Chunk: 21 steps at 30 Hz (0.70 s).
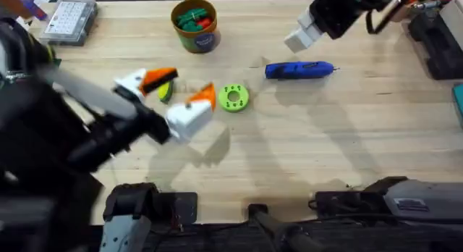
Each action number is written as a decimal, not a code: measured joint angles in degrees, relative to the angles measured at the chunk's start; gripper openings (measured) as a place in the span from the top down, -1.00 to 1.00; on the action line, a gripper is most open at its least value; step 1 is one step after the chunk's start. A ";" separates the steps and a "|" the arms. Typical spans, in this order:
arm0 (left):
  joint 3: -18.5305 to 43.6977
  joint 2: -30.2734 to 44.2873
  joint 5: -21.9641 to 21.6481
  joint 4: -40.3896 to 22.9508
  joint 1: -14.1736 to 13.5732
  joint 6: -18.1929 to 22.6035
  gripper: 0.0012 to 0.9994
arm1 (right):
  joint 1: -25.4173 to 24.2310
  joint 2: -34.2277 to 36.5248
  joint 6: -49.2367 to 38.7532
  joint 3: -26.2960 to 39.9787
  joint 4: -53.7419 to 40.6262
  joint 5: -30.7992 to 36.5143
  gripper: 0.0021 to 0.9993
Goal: Pick up the gripper from the table and insert it into the empty holder that is missing its gripper. Then pick up a screw, insert it into the mounting hole, and use the screwdriver to tighten it. Finally, clean up the table by picking up the vegetable and placing it into the bucket.
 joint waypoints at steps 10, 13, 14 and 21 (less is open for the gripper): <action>21.57 25.76 -5.32 -17.71 0.00 5.17 -0.97 | 0.02 -0.56 5.80 0.00 -4.25 0.00 -0.99; 21.57 25.76 -5.32 -17.71 0.00 5.17 -0.97 | 0.02 -0.56 5.80 0.00 -4.25 0.00 -0.99; 21.57 25.76 -5.32 -17.71 0.00 5.17 -0.97 | 0.02 -0.56 5.80 0.00 -4.25 0.00 -0.99; 21.57 25.76 -5.32 -17.71 0.00 5.17 -0.97 | 0.02 -0.56 5.80 0.00 -4.25 0.00 -0.99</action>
